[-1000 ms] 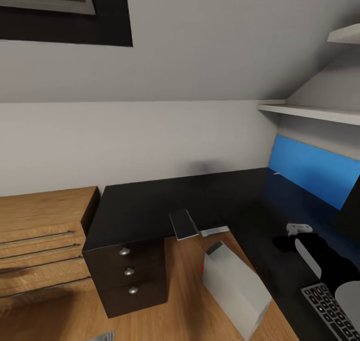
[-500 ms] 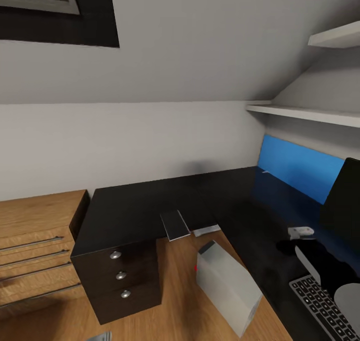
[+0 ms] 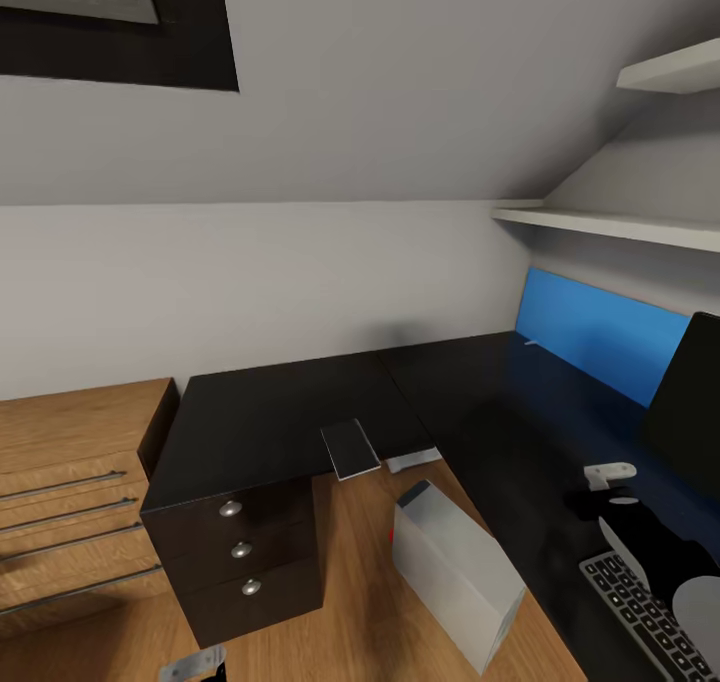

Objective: In the bedroom, organize the workspace by keeping the computer under the desk, ensuring the monitor is on the desk, placing the keyboard on the desk next to the monitor, placing the mouse on the desk next to the keyboard, moving the folder from the swivel chair onto the desk next to the mouse, stacking the notebook on top of the folder with the pen on top of the notebook, and positioning the swivel chair next to the desk.

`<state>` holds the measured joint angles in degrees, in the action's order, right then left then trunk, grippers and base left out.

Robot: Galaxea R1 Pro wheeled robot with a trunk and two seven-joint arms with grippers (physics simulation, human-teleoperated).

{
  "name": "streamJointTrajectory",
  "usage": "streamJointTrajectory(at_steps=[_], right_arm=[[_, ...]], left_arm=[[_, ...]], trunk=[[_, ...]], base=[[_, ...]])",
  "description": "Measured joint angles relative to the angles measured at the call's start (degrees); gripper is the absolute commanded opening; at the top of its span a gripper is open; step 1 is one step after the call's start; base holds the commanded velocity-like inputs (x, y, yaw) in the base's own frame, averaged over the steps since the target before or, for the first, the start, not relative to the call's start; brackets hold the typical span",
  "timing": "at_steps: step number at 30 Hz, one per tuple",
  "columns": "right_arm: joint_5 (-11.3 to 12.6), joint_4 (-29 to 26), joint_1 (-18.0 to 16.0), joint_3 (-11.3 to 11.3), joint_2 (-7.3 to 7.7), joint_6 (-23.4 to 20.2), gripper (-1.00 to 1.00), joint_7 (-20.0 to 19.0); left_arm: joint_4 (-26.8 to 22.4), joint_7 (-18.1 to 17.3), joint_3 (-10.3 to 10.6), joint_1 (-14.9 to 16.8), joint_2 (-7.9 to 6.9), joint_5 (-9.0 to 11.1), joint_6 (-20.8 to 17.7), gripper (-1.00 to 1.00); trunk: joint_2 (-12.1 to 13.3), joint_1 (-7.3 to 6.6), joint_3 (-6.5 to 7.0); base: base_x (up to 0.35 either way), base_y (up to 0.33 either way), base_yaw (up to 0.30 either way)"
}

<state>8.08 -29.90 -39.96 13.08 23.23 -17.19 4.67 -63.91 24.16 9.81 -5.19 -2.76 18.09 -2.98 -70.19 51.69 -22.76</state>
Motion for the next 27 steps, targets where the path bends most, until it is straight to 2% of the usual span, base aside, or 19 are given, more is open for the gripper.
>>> streamJointTrajectory(at_steps=[6, 19, 22, 23, 25, 27], right_arm=[[-0.12, 2.48, -0.08, 0.07, -0.01, 0.07, -1.0, 0.02], [-0.26, 2.78, -0.09, 0.07, -0.13, 0.07, -1.0, 0.02], [-0.26, 2.73, -0.09, 0.11, -0.48, 0.05, -1.0, 0.02], [-0.28, 2.75, -0.09, 0.13, -0.93, 0.04, 1.0, 0.02], [-0.82, 2.78, -0.09, 0.21, -2.05, 0.02, 1.0, 0.07], [-1.7, 2.78, -0.1, 0.17, -2.2, 0.02, 1.0, 0.09]], left_arm=[[-0.1, 0.01, 0.01, 0.0, 0.02, 0.01, 0.0, 1.0], [-0.09, 0.01, 0.01, 0.0, 0.02, -0.08, 0.0, 1.0], [-0.05, 0.01, -0.01, 0.0, 0.02, -0.08, 0.0, 1.0], [-0.04, 0.01, 0.0, 0.0, 0.02, -0.08, 0.0, 1.0], [-0.02, 0.01, 0.01, 0.0, 0.01, -0.08, 0.0, 1.0], [-0.02, 0.01, 0.0, 0.0, 0.01, -0.08, -0.04, 1.0]], trunk=[[-2.41, 1.32, -1.08], [-7.63, 4.18, -3.41], [-7.64, 4.18, -3.42], [-7.64, 4.18, -3.42], [-7.64, 4.18, -3.42], [-7.64, 4.18, -3.42]], base=[[0.0, 0.0, 0.0], [0.0, 0.0, 0.0], [0.0, 0.0, 0.0], [0.0, 0.0, 0.0], [0.0, 0.0, 0.0], [0.0, 0.0, 0.0]])
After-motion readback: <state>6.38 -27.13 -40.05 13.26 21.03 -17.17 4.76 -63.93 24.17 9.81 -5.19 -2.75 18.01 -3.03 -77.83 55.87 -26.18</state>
